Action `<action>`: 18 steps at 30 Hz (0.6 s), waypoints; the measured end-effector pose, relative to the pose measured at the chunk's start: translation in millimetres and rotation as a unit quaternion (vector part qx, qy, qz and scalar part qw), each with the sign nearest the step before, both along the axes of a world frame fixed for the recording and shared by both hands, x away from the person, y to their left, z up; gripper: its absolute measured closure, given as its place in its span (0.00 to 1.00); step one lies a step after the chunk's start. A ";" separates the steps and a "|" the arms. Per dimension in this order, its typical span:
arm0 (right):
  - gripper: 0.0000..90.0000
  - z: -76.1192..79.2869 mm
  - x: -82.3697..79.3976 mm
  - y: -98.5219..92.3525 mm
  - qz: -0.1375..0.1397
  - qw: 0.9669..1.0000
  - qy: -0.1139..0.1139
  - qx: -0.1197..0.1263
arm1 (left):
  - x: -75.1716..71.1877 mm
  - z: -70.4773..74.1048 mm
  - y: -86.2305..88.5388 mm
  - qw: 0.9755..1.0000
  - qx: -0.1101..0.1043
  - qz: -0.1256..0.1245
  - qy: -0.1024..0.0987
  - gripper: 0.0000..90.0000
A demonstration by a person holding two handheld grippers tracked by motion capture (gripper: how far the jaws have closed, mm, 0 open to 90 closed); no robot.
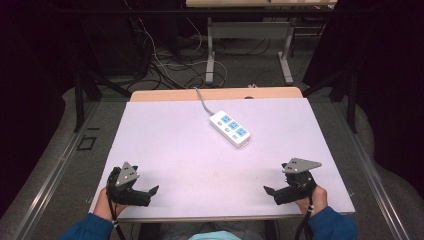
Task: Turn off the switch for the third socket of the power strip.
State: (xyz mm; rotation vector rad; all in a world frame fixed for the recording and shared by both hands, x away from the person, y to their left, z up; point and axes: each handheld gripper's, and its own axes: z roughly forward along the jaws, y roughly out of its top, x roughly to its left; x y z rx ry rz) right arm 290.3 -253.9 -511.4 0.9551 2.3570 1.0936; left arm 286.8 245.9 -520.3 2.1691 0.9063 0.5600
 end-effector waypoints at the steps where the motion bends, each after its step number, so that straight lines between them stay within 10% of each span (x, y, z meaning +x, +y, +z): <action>1: 0.00 -0.3 0.0 0.3 -0.001 1.000 0.004 0.003 | -0.2 0.9 0.7 1.000 0.005 0.001 0.002 0.01; 18: 0.00 0.4 4.6 3.7 0.004 1.000 0.014 -0.001 | 1.1 -0.1 2.1 1.000 0.003 0.009 0.000 0.01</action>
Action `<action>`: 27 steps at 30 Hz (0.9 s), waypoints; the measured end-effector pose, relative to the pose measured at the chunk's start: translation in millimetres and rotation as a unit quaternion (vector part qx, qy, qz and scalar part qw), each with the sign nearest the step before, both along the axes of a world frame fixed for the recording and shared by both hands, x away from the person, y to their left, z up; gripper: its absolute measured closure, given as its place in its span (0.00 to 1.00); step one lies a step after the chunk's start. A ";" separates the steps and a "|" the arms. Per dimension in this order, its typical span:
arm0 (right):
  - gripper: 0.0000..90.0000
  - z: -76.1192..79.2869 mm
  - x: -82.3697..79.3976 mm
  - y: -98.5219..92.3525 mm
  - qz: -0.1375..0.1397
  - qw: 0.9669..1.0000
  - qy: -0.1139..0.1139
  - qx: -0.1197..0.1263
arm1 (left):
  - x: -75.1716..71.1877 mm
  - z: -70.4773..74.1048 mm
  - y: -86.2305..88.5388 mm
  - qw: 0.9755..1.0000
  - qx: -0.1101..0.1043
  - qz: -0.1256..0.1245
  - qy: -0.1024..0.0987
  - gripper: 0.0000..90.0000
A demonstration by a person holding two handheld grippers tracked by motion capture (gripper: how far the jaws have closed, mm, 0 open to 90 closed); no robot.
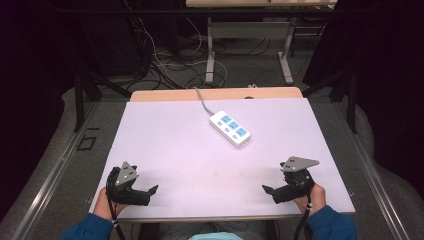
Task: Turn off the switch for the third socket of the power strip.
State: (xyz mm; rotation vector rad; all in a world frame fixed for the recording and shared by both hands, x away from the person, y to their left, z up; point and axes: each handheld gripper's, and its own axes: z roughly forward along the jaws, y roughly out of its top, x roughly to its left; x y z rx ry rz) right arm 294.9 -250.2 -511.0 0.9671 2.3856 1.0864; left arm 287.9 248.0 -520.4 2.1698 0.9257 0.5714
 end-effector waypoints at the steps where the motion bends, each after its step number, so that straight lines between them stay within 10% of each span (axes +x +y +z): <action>1: 0.00 -0.4 1.0 0.4 0.002 1.000 -0.002 0.000 | 0.4 0.0 0.1 1.000 0.000 -0.001 0.000 0.01; 27: 0.01 7.3 25.8 15.8 0.004 1.000 -0.001 -0.011 | -0.1 -2.0 -1.3 1.000 0.009 0.000 0.004 0.01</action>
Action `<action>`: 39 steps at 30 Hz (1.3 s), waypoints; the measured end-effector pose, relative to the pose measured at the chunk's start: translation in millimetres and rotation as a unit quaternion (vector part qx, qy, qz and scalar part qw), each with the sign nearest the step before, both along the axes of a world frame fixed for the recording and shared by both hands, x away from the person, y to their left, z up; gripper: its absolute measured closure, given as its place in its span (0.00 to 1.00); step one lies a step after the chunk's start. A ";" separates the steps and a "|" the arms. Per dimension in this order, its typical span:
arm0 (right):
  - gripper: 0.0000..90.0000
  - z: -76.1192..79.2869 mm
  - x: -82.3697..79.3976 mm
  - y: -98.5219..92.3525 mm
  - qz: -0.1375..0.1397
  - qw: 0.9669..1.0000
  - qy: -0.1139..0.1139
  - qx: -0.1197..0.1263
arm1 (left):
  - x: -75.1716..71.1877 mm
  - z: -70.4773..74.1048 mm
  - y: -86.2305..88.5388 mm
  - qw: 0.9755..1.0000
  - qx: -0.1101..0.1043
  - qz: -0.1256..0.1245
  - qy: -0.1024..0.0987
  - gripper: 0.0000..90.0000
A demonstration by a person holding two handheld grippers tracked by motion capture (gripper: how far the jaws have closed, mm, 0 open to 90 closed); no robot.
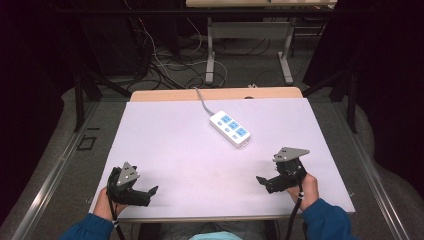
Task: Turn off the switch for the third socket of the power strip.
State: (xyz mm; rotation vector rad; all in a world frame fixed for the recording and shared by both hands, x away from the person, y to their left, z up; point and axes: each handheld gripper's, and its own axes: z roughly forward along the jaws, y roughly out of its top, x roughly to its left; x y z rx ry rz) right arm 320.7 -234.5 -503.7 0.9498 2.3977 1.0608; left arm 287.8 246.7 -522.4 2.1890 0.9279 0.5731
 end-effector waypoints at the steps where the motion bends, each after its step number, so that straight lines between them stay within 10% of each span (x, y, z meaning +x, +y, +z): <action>1: 0.01 0.0 2.5 1.3 0.001 1.000 0.001 -0.003 | -0.2 0.1 0.4 1.000 -0.001 0.000 0.001 0.01; 39: 0.00 -1.2 73.9 27.6 -0.001 1.000 0.023 0.006 | 0.1 -1.9 -1.4 1.000 0.010 -0.003 0.001 0.00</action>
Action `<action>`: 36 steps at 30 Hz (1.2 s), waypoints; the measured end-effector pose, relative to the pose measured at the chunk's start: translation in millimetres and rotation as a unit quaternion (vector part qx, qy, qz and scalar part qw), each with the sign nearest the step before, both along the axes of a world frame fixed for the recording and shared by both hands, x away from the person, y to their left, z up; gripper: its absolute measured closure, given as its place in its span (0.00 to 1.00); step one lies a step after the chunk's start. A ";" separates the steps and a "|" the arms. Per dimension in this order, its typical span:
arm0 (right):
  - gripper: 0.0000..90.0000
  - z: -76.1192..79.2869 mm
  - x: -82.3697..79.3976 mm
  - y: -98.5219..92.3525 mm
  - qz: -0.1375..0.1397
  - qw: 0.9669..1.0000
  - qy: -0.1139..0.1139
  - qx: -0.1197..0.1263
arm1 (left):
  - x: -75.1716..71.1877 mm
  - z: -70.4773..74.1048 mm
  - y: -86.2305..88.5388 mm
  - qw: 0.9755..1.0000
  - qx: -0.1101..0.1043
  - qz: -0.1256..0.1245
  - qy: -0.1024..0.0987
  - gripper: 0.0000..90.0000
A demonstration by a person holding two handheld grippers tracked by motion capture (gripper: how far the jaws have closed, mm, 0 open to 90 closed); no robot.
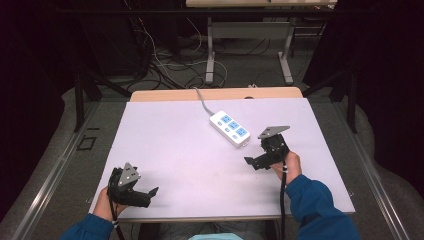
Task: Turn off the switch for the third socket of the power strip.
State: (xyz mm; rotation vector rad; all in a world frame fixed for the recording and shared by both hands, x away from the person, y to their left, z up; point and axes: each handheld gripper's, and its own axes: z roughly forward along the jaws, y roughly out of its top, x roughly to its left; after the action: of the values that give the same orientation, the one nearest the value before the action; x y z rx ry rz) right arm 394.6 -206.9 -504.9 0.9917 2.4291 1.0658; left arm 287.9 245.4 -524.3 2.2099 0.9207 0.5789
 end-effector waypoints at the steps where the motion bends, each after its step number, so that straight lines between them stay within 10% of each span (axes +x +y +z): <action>1: 0.00 0.7 4.9 2.2 0.002 1.000 0.001 0.000 | 0.0 -0.7 -0.6 1.000 -0.007 0.000 0.004 0.00; 36: 0.00 -4.3 66.9 13.8 -0.013 1.000 0.010 0.014 | 0.6 -0.6 -1.7 1.000 0.002 -0.003 0.007 0.00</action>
State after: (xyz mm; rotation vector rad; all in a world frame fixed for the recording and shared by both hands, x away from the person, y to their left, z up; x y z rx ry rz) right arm 461.5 -193.1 -509.2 1.0450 2.4166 1.0889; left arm 288.5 243.6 -524.9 2.2222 0.9202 0.5651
